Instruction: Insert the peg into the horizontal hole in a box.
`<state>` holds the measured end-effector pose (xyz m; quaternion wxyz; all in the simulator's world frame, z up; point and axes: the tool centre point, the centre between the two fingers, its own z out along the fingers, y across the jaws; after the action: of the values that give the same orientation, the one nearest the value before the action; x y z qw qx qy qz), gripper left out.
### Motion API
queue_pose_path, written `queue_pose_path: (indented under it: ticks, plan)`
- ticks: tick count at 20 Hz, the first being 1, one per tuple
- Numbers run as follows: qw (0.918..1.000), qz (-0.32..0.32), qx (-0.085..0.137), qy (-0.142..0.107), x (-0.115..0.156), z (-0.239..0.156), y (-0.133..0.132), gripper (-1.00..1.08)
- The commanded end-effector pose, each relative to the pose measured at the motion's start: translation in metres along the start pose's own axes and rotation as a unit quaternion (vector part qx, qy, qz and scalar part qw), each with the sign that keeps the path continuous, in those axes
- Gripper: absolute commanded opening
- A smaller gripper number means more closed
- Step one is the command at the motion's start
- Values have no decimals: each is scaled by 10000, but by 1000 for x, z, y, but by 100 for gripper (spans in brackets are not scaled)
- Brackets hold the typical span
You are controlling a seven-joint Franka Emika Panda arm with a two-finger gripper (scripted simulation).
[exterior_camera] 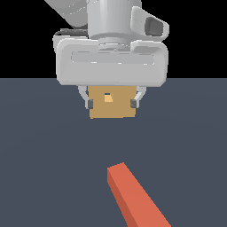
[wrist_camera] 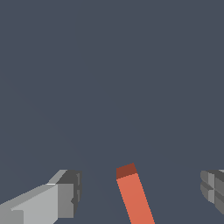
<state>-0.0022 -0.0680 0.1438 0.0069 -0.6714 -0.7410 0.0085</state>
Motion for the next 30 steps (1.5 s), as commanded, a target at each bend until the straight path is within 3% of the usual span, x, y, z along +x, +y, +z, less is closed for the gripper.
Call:
queue_pose_path:
  ticks: [1,18,30]
  plan:
    - [9999,-128,-7,-2,-18,6,1,100]
    - [9927,-1207,-80,-10,-155,56,30,100]
    - [9871,-1596,-106,-12,-202,73,51,100]
